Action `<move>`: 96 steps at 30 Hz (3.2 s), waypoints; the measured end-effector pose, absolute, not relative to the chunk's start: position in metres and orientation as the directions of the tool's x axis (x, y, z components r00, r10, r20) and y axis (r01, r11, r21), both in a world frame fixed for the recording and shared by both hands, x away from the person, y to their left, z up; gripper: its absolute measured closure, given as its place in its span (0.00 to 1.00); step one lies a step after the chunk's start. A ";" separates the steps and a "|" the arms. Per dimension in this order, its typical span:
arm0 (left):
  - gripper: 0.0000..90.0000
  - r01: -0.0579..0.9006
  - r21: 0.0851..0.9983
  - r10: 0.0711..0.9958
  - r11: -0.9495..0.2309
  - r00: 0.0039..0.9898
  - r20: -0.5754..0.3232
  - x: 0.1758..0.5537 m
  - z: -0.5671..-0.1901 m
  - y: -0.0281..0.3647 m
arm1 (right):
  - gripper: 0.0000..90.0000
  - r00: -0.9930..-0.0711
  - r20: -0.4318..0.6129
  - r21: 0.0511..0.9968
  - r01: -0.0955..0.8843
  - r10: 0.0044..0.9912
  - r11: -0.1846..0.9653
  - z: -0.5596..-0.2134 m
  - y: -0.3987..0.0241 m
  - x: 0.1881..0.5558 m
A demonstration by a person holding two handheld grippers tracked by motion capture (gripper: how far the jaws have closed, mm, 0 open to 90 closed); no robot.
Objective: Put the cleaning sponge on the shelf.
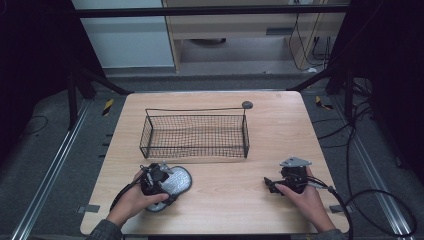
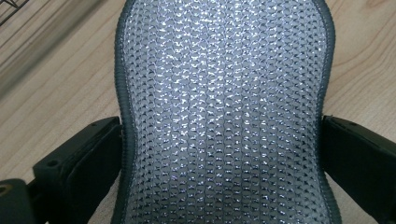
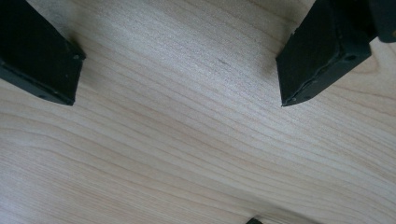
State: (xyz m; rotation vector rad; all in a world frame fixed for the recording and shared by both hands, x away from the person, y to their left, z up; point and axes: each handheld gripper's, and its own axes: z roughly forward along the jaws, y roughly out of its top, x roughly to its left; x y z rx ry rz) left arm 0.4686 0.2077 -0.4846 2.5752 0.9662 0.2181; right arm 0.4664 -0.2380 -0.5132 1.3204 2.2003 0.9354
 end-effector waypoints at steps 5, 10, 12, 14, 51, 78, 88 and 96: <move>0.06 0.594 0.405 0.656 -0.695 0.754 0.019 0.468 -0.484 0.209 | 0.00 -0.470 -0.004 0.722 0.610 0.883 0.327 -0.513 -0.238 0.466; 0.08 0.594 0.402 0.656 -0.697 0.755 0.022 0.468 -0.482 0.209 | 0.00 -0.469 -0.004 0.721 0.610 0.883 0.328 -0.513 -0.238 0.466; 0.09 0.590 0.405 0.654 -0.698 0.756 0.027 0.468 -0.482 0.209 | 0.00 -0.469 -0.004 0.721 0.610 0.883 0.328 -0.513 -0.238 0.466; 0.09 0.589 0.413 0.658 -0.694 0.752 0.033 0.467 -0.480 0.210 | 0.00 -0.470 -0.004 0.722 0.609 0.883 0.328 -0.513 -0.238 0.466; 0.08 0.476 0.494 0.594 -0.728 0.797 0.109 0.462 -0.432 0.223 | 0.00 -0.470 -0.005 0.721 0.610 0.883 0.329 -0.513 -0.238 0.466; 0.08 0.453 0.484 0.580 -0.749 0.801 0.147 0.472 -0.412 0.225 | 0.00 -0.471 -0.004 0.722 0.609 0.882 0.329 -0.513 -0.238 0.466; 0.08 0.441 0.481 0.570 -0.758 0.806 0.158 0.472 -0.408 0.225 | 0.00 -0.471 -0.005 0.721 0.609 0.882 0.329 -0.513 -0.238 0.466; 0.08 0.404 0.462 0.538 -0.790 0.818 0.203 0.476 -0.400 0.226 | 0.00 -0.472 -0.004 0.722 0.609 0.881 0.330 -0.513 -0.238 0.466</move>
